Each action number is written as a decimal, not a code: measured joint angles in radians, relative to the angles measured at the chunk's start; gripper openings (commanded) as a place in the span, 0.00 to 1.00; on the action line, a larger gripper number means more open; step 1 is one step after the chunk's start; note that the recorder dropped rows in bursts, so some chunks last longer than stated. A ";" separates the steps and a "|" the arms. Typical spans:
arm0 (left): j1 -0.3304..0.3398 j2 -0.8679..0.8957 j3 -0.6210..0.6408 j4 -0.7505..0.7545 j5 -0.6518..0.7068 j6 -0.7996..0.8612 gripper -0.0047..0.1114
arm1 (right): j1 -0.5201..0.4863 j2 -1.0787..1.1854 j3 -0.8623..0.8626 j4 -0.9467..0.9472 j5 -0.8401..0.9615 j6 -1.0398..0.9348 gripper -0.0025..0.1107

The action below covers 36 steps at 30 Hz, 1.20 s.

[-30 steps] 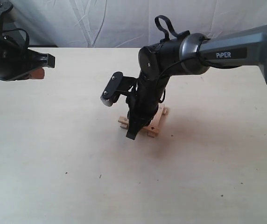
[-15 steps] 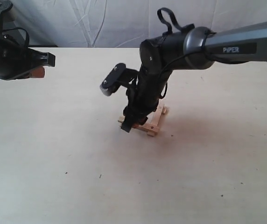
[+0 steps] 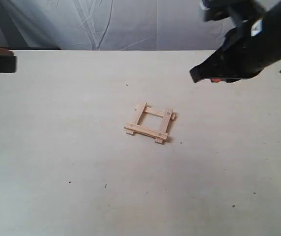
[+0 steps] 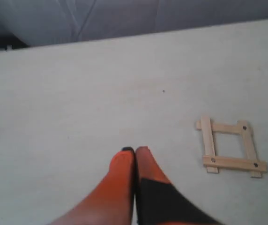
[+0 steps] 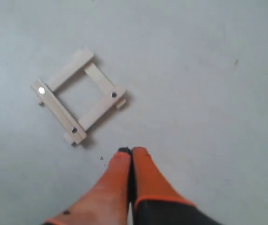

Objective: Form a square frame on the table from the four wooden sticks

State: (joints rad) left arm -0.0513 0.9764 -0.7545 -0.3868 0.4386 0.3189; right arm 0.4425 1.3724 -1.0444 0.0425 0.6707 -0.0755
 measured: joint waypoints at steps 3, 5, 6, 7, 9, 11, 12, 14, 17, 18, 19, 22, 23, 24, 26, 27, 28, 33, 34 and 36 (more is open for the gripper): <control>0.000 -0.203 0.089 0.000 -0.022 0.017 0.04 | 0.006 -0.240 0.148 -0.010 -0.119 0.000 0.02; 0.000 -0.325 0.140 0.000 -0.038 0.040 0.04 | 0.008 -0.372 0.235 -0.013 -0.173 0.000 0.02; 0.000 -0.392 0.167 0.000 -0.050 0.046 0.04 | 0.008 -0.442 0.291 -0.015 -0.207 0.000 0.02; 0.000 -0.444 0.187 0.000 -0.060 0.049 0.04 | 0.009 -0.508 0.328 -0.019 -0.230 0.002 0.02; 0.000 -0.558 0.229 0.000 -0.076 0.052 0.04 | 0.009 -0.627 0.417 -0.023 -0.287 0.002 0.02; 0.000 -0.687 0.263 0.000 -0.049 0.052 0.04 | 0.009 -0.755 0.512 -0.025 -0.315 0.002 0.02; 0.000 -0.713 0.265 0.000 -0.033 0.053 0.04 | 0.009 -0.798 0.533 -0.025 -0.312 0.002 0.02; 0.000 -0.768 0.270 0.000 0.004 0.055 0.04 | 0.009 -0.874 0.552 -0.025 -0.286 0.002 0.02; 0.000 -0.828 0.272 0.000 0.025 0.055 0.04 | 0.009 -0.982 0.557 -0.025 -0.251 0.002 0.02; 0.000 -0.836 0.272 0.000 0.027 0.055 0.04 | 0.009 -1.004 0.557 -0.025 -0.248 0.002 0.02; 0.000 -0.845 0.272 0.000 0.027 0.055 0.04 | 0.009 -1.023 0.557 -0.025 -0.247 0.002 0.02; 0.000 -0.854 0.272 0.000 0.029 0.055 0.04 | 0.009 -1.083 0.562 -0.025 -0.248 0.002 0.02; 0.000 -0.854 0.272 0.000 0.029 0.055 0.04 | 0.007 -1.090 0.565 -0.025 -0.253 0.002 0.02; 0.000 -0.854 0.272 0.000 0.029 0.055 0.04 | -0.011 -1.095 0.579 -0.018 -0.263 0.002 0.02; 0.000 -0.854 0.272 0.000 0.029 0.055 0.04 | -0.105 -1.112 0.620 -0.028 -0.304 0.002 0.02; 0.000 -0.854 0.272 0.000 0.029 0.055 0.04 | -0.141 -1.118 0.637 -0.030 -0.312 0.002 0.02; 0.000 -0.854 0.272 0.000 0.029 0.055 0.04 | -0.195 -1.128 0.668 -0.030 -0.319 0.002 0.02; 0.000 -0.854 0.272 0.000 0.029 0.055 0.04 | -0.311 -1.191 0.815 -0.033 -0.323 0.002 0.02; 0.000 -0.854 0.272 0.000 0.029 0.055 0.04 | -0.319 -1.206 0.839 -0.033 -0.323 0.002 0.02; 0.000 -0.854 0.272 0.000 0.029 0.055 0.04 | -0.337 -1.261 0.911 -0.033 -0.323 0.002 0.02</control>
State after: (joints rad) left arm -0.0513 0.1224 -0.4828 -0.3868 0.4676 0.3741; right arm 0.1057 0.1110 -0.1330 0.0096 0.3474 -0.0740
